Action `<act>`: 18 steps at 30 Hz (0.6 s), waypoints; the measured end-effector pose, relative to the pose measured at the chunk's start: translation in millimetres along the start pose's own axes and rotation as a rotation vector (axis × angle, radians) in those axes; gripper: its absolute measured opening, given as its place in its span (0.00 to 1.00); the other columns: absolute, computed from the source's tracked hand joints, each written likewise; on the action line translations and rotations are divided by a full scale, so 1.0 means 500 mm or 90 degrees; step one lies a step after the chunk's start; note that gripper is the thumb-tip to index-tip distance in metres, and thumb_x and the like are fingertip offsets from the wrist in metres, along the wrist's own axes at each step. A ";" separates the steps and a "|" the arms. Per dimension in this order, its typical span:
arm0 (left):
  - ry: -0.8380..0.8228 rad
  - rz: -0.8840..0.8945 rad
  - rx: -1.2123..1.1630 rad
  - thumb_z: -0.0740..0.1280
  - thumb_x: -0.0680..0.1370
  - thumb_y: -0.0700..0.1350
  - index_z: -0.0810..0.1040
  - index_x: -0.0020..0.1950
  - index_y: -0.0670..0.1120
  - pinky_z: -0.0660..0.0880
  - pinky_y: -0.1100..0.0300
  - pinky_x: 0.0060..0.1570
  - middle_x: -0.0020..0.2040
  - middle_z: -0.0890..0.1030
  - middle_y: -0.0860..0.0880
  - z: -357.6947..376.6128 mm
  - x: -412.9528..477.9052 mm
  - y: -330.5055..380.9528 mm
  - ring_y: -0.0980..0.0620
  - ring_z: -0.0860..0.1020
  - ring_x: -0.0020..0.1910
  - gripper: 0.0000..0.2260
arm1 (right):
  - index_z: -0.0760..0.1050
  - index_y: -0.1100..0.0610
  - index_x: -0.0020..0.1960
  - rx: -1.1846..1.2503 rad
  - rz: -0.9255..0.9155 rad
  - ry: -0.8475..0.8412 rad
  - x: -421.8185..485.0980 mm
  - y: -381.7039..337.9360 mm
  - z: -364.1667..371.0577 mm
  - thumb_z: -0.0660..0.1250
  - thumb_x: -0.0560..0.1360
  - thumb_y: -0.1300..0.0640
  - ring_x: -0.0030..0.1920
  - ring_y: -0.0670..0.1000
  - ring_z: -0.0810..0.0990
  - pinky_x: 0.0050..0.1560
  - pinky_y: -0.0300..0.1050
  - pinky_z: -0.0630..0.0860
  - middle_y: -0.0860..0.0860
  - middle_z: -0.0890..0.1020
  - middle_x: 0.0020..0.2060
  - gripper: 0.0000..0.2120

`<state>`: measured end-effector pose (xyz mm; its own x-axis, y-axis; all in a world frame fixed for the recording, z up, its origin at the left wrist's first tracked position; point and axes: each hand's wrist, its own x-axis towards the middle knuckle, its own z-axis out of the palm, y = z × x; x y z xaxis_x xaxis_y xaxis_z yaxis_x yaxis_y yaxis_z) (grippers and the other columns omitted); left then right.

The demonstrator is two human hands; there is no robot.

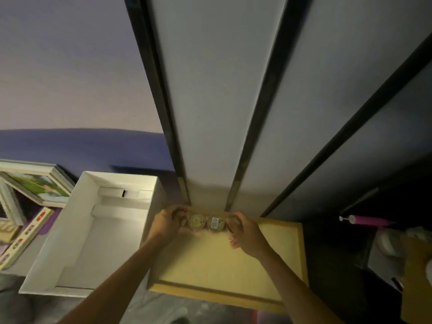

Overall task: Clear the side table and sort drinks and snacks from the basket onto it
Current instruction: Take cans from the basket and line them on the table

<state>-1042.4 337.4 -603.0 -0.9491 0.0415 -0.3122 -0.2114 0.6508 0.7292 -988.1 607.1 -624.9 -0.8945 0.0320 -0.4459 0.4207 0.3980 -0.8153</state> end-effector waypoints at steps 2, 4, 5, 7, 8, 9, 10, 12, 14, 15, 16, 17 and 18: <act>-0.015 -0.018 0.010 0.69 0.81 0.42 0.83 0.53 0.55 0.81 0.55 0.51 0.47 0.85 0.52 0.002 0.010 -0.011 0.49 0.84 0.49 0.08 | 0.78 0.47 0.63 0.002 0.001 -0.007 0.018 0.017 0.018 0.63 0.83 0.35 0.36 0.59 0.87 0.38 0.65 0.85 0.53 0.86 0.47 0.18; -0.012 -0.023 0.023 0.72 0.78 0.44 0.82 0.54 0.50 0.77 0.58 0.49 0.45 0.84 0.51 0.004 0.020 -0.019 0.50 0.83 0.47 0.05 | 0.78 0.42 0.63 0.002 0.007 -0.009 0.028 0.027 0.034 0.63 0.82 0.33 0.38 0.55 0.88 0.38 0.64 0.86 0.51 0.86 0.50 0.17; -0.006 -0.026 0.015 0.71 0.79 0.43 0.81 0.53 0.50 0.76 0.59 0.48 0.45 0.84 0.52 0.006 0.023 -0.021 0.51 0.83 0.46 0.05 | 0.78 0.40 0.61 0.007 0.003 -0.007 0.034 0.030 0.042 0.63 0.82 0.33 0.40 0.54 0.88 0.38 0.64 0.85 0.49 0.86 0.50 0.15; 0.011 -0.031 -0.013 0.67 0.82 0.37 0.81 0.52 0.49 0.76 0.62 0.45 0.44 0.83 0.54 0.014 0.030 -0.022 0.56 0.82 0.44 0.08 | 0.78 0.41 0.59 0.006 -0.006 0.005 0.044 0.033 0.053 0.64 0.82 0.34 0.43 0.53 0.87 0.38 0.65 0.85 0.47 0.86 0.49 0.14; 0.018 -0.039 -0.027 0.65 0.82 0.35 0.81 0.53 0.48 0.77 0.63 0.44 0.44 0.83 0.54 0.016 0.032 -0.023 0.58 0.81 0.44 0.09 | 0.79 0.43 0.58 0.005 -0.013 0.012 0.048 0.030 0.057 0.64 0.82 0.35 0.43 0.53 0.87 0.38 0.65 0.85 0.47 0.85 0.48 0.14; 0.025 -0.046 -0.037 0.64 0.82 0.34 0.81 0.53 0.46 0.78 0.61 0.45 0.45 0.83 0.53 0.018 0.036 -0.024 0.58 0.81 0.45 0.10 | 0.79 0.45 0.58 0.002 -0.019 0.022 0.052 0.028 0.061 0.64 0.82 0.36 0.44 0.53 0.86 0.39 0.64 0.85 0.47 0.85 0.47 0.14; 0.032 -0.048 -0.042 0.63 0.82 0.34 0.82 0.54 0.45 0.79 0.58 0.47 0.46 0.84 0.52 0.020 0.039 -0.026 0.56 0.82 0.46 0.10 | 0.79 0.46 0.58 -0.002 -0.018 0.032 0.056 0.026 0.066 0.64 0.82 0.36 0.44 0.54 0.86 0.40 0.64 0.85 0.47 0.85 0.47 0.15; 0.043 -0.041 -0.033 0.63 0.82 0.34 0.82 0.55 0.45 0.80 0.56 0.49 0.47 0.85 0.51 0.023 0.047 -0.031 0.53 0.83 0.47 0.11 | 0.79 0.46 0.59 -0.003 -0.012 0.047 0.062 0.026 0.076 0.63 0.80 0.32 0.45 0.55 0.86 0.41 0.63 0.86 0.48 0.85 0.48 0.20; 0.048 -0.036 -0.023 0.62 0.83 0.35 0.83 0.55 0.45 0.79 0.59 0.47 0.48 0.85 0.50 0.023 0.051 -0.030 0.51 0.83 0.48 0.11 | 0.78 0.45 0.60 -0.012 -0.003 0.052 0.067 0.030 0.088 0.61 0.79 0.29 0.49 0.58 0.85 0.45 0.62 0.86 0.48 0.85 0.50 0.22; 0.047 -0.031 -0.016 0.61 0.84 0.35 0.83 0.55 0.45 0.78 0.61 0.46 0.49 0.85 0.50 0.021 0.051 -0.026 0.51 0.83 0.49 0.12 | 0.78 0.44 0.61 -0.021 0.001 0.052 0.064 0.021 0.089 0.61 0.79 0.29 0.51 0.58 0.85 0.47 0.61 0.86 0.48 0.85 0.51 0.22; 0.045 -0.023 -0.006 0.61 0.84 0.36 0.84 0.55 0.46 0.78 0.61 0.47 0.49 0.84 0.49 0.020 0.050 -0.023 0.50 0.83 0.49 0.12 | 0.77 0.44 0.62 -0.031 0.010 0.050 0.059 0.008 0.088 0.61 0.81 0.31 0.53 0.58 0.85 0.48 0.58 0.86 0.49 0.85 0.52 0.20; 0.042 -0.009 0.005 0.62 0.84 0.36 0.84 0.56 0.46 0.78 0.60 0.49 0.50 0.84 0.49 0.019 0.049 -0.019 0.49 0.82 0.50 0.11 | 0.77 0.45 0.65 -0.049 0.016 0.048 0.054 -0.004 0.085 0.61 0.83 0.34 0.56 0.58 0.84 0.50 0.52 0.84 0.49 0.85 0.55 0.19; 0.039 0.011 0.028 0.63 0.83 0.37 0.84 0.57 0.46 0.79 0.58 0.51 0.52 0.84 0.48 0.015 0.046 -0.014 0.49 0.82 0.51 0.11 | 0.77 0.48 0.69 -0.078 0.018 0.048 0.047 -0.015 0.080 0.61 0.86 0.38 0.60 0.57 0.83 0.52 0.47 0.81 0.51 0.84 0.59 0.20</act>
<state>-1060.7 339.5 -619.8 -0.9653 0.0081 -0.2610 -0.1851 0.6836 0.7060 -1006.3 568.2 -644.2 -0.8934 0.1113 -0.4353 0.4280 0.5053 -0.7493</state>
